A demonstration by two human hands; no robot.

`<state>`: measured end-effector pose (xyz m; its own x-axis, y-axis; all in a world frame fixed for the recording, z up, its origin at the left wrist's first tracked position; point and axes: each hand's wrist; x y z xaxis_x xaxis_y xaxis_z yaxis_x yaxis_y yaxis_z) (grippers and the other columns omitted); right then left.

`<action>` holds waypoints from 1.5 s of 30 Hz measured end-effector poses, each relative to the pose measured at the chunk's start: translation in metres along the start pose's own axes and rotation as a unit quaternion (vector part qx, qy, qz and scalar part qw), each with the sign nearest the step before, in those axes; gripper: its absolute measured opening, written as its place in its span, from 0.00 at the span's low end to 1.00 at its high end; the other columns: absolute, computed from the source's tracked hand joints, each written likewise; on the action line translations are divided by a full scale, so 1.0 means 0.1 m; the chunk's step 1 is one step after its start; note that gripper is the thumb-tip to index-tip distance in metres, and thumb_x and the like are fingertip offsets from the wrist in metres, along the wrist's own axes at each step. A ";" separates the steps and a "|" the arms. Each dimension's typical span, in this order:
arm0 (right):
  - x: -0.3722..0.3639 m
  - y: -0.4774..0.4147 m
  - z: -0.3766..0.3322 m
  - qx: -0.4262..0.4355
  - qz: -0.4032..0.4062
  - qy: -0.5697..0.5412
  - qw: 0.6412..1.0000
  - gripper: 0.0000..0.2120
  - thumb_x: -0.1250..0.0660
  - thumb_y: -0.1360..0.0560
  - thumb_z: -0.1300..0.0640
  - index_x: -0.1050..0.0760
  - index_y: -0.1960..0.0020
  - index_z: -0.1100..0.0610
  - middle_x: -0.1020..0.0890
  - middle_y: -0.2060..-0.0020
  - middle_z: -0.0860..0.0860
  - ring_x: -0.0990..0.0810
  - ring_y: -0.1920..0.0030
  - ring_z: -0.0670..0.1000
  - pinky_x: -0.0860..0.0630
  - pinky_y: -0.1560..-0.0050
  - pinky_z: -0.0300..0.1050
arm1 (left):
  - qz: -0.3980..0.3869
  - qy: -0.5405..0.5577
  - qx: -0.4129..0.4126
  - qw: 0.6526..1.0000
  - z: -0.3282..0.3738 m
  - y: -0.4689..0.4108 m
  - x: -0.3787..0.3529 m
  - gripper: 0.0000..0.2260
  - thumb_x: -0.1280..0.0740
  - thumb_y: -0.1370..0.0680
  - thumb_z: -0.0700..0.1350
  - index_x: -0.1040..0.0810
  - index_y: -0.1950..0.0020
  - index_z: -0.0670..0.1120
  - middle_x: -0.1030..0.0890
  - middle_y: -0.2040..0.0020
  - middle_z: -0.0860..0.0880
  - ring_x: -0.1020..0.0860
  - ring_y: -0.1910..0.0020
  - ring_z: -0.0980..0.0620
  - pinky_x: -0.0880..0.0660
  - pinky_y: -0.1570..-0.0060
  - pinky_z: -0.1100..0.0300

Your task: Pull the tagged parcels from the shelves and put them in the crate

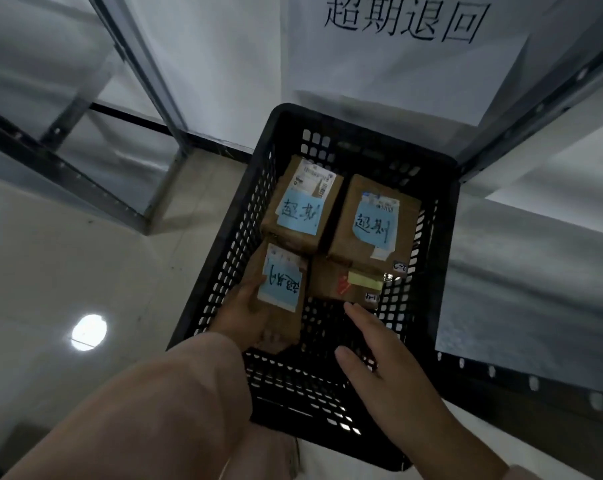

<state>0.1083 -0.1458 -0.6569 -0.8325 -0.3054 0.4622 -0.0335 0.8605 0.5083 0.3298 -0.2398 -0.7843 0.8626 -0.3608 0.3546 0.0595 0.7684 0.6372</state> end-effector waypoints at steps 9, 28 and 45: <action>0.10 0.38 -0.11 0.029 0.016 0.082 0.996 0.29 0.42 0.24 0.36 0.54 0.29 0.27 0.52 0.30 0.25 0.54 0.27 0.34 0.51 0.28 0.39 | 0.006 -0.227 -0.071 0.971 0.29 0.56 0.12 0.29 0.33 0.23 0.54 0.38 0.24 0.53 0.38 0.23 0.49 0.37 0.27 0.48 0.38 0.28 0.52; 1.64 4.00 0.26 0.098 0.279 0.232 0.927 0.33 0.39 0.26 0.36 0.44 0.24 0.43 0.44 0.25 0.43 0.45 0.24 0.47 0.48 0.26 0.43 | 0.115 -0.390 -0.502 0.763 2.09 4.72 -1.40 0.26 0.32 0.29 0.59 0.25 0.33 0.52 0.25 0.32 0.49 0.27 0.34 0.46 0.30 0.36 0.47; 3.84 7.46 1.34 -0.051 0.600 0.272 0.750 0.37 0.47 0.28 0.32 0.48 0.22 0.44 0.45 0.23 0.48 0.51 0.23 0.48 0.51 0.24 0.52 | 0.070 -0.278 -0.775 0.563 4.23 7.35 -4.41 0.25 0.38 0.26 0.60 0.28 0.30 0.54 0.26 0.31 0.50 0.29 0.32 0.46 0.34 0.33 0.44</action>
<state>-0.3103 0.4331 -0.1973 0.1218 0.5197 0.8456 0.6255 0.6213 -0.4719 -0.2192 0.2605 -0.1822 0.6487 -0.0178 0.7609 0.7490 0.1919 -0.6341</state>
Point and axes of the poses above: each hand's wrist, its own y-axis away from the middle knuckle, its own x-axis out of the back of the hand, z = x × y
